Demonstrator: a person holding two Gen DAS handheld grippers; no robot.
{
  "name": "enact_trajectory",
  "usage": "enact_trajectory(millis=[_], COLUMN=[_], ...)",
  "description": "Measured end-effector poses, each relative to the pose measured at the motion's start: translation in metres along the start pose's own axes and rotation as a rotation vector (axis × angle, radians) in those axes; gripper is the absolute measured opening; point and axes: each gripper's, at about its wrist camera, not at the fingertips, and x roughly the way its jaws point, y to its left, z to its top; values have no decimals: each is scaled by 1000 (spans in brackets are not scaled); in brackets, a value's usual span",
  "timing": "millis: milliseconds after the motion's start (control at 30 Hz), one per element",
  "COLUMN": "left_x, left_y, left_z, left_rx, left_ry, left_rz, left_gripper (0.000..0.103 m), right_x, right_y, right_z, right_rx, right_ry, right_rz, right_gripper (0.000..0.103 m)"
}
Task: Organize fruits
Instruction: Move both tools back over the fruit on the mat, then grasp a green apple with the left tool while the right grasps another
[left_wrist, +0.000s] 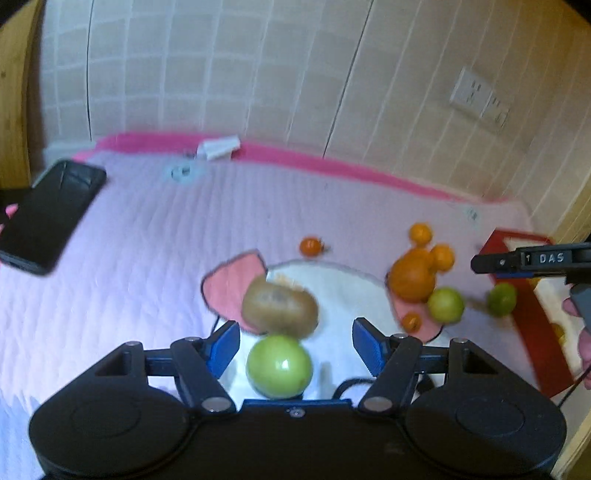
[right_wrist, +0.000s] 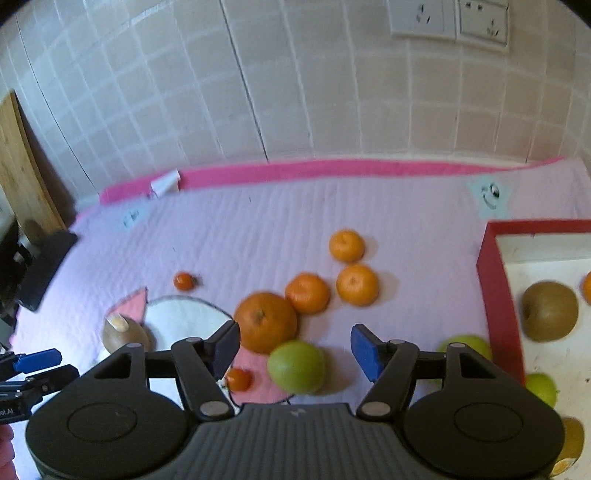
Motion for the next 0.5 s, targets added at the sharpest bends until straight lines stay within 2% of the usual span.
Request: enact_trajectory(millis=[67,133,333,367,433,500], left_x=[12,22,37,39,40,42], left_y=[-5,-8,-7,-6,-6,-6], left_z=[-4,-9,-16,-17,-18,-18], left_rx=[24,48,24,17,18,27], left_ry=[29,49,66,71,68,66], left_rz=[49,75,55,49,59,80], left_gripper=[80,80,80,77,65,61], right_x=[7,12,28,31,38,46], right_y=[2,1,2,2,3,4], right_z=[-5,-12,-21,-22,-21,-21], right_rx=[-4,-11,-38,-42,-52,-57], right_ry=[14,27,70,71,84,93], right_rz=[-19,-31,-64,-67,-72,-69], right_gripper=[77,79,79,79,79,79])
